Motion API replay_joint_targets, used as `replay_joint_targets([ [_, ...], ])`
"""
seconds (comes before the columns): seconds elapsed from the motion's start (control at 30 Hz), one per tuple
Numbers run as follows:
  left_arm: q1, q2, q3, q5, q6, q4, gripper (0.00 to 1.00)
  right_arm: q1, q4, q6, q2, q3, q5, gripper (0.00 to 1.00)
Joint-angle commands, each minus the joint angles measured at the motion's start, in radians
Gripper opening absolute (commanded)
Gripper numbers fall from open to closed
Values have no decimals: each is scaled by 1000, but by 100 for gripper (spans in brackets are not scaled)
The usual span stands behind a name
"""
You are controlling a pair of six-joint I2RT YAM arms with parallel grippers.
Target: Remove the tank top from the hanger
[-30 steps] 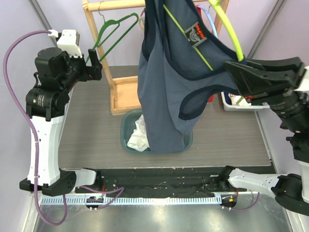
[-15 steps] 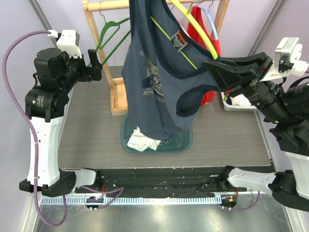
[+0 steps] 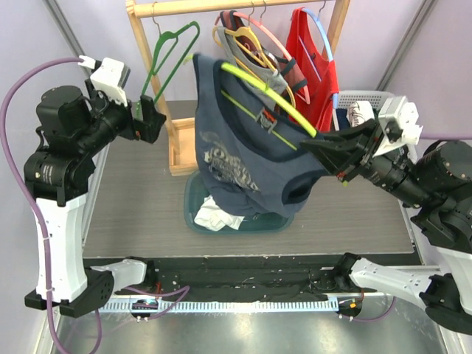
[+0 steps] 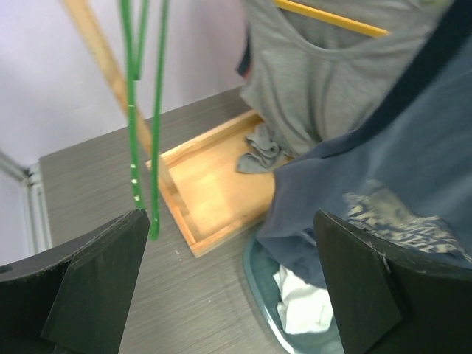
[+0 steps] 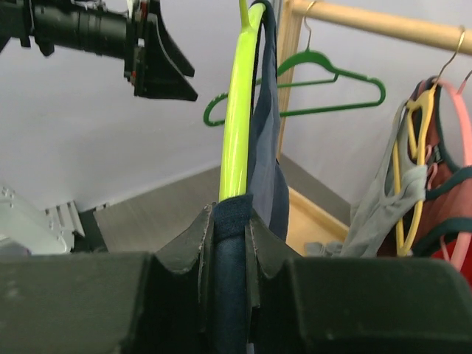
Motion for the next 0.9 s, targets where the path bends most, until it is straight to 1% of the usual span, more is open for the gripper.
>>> replay_joint_targets([
  [0.0, 2, -23, 49, 211, 94, -58, 100, -2, 5, 15, -56, -39, -56, 1],
  [0.03, 2, -23, 56, 301, 119, -83, 100, -2, -11, 8, -54, -40, -64, 1],
  [0.1, 4, -18, 69, 412, 162, -116, 100, -2, -61, 5, -38, -28, -94, 1],
  [0.13, 4, -18, 73, 464, 186, -152, 100, -2, -78, 2, -28, -22, -137, 1],
  [0.17, 2, -18, 76, 568, 250, -172, 100, -1, -98, -4, -18, -2, -159, 1],
  [0.2, 2, -14, 81, 618, 286, -195, 100, -2, -126, -5, 1, 4, -176, 1],
  [0.23, 2, -14, 89, 665, 329, -253, 100, -2, -132, -5, 7, 7, -217, 1],
  [0.27, 2, -14, 89, 757, 419, -280, 100, -2, -138, -10, 10, 7, -237, 1],
  [0.33, 4, -11, 89, 819, 478, -334, 100, -2, -147, -15, 19, 3, -268, 1],
  [0.4, 2, -6, 93, 879, 522, -348, 100, -2, -153, -18, 25, -5, -299, 1],
  [0.53, 2, 15, 135, 920, 562, -380, 99, -2, -181, -25, 51, 0, -352, 1],
  [0.6, 2, 20, 136, 931, 595, -403, 97, -2, -187, -27, 62, 1, -377, 1],
  [0.67, 4, 26, 127, 963, 676, -462, 95, -2, -189, -30, 68, 3, -392, 1],
  [0.7, 4, 26, 110, 971, 720, -494, 89, -2, -189, -31, 70, 4, -410, 1],
  [0.73, 2, 29, 102, 979, 743, -512, 86, -2, -187, -31, 74, 10, -414, 1],
  [0.77, 2, 38, 99, 980, 769, -535, 79, -1, -187, -31, 80, 12, -417, 1],
  [0.8, 2, 41, 92, 980, 801, -578, 75, -2, -187, -33, 84, 15, -426, 1],
  [0.87, 2, 48, 78, 983, 843, -597, 66, -2, -187, -36, 96, 23, -440, 1],
])
